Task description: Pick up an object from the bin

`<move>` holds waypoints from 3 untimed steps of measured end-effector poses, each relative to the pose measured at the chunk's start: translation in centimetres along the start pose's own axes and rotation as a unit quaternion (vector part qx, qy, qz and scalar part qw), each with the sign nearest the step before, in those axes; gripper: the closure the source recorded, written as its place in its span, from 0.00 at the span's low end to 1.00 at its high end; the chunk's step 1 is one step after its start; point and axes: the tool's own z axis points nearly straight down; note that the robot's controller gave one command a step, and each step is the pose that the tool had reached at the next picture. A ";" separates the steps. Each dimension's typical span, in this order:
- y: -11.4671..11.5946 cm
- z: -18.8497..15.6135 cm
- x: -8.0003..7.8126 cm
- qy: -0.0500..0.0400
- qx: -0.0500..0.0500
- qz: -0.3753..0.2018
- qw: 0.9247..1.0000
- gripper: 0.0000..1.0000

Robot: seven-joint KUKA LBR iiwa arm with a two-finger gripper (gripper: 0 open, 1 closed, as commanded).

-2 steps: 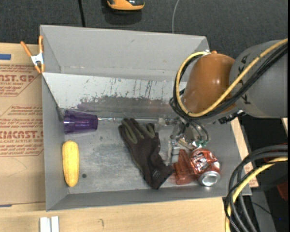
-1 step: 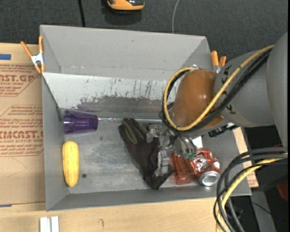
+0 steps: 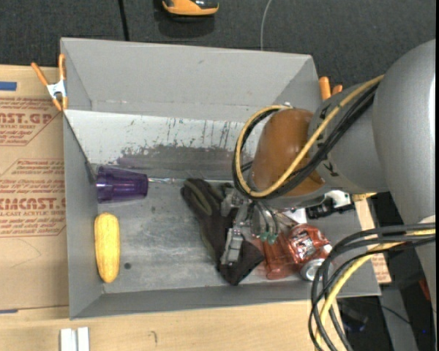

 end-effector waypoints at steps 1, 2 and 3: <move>-0.4 1.3 -0.5 0.001 0.001 -0.002 1.000 0.00; -1.3 1.3 -0.2 -0.003 0.000 -0.104 0.995 0.00; -3.6 1.4 -0.1 -0.004 0.000 -0.003 1.000 1.00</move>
Offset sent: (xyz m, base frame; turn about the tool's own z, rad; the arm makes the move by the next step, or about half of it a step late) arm -0.0246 -0.0369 -0.0158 0.2701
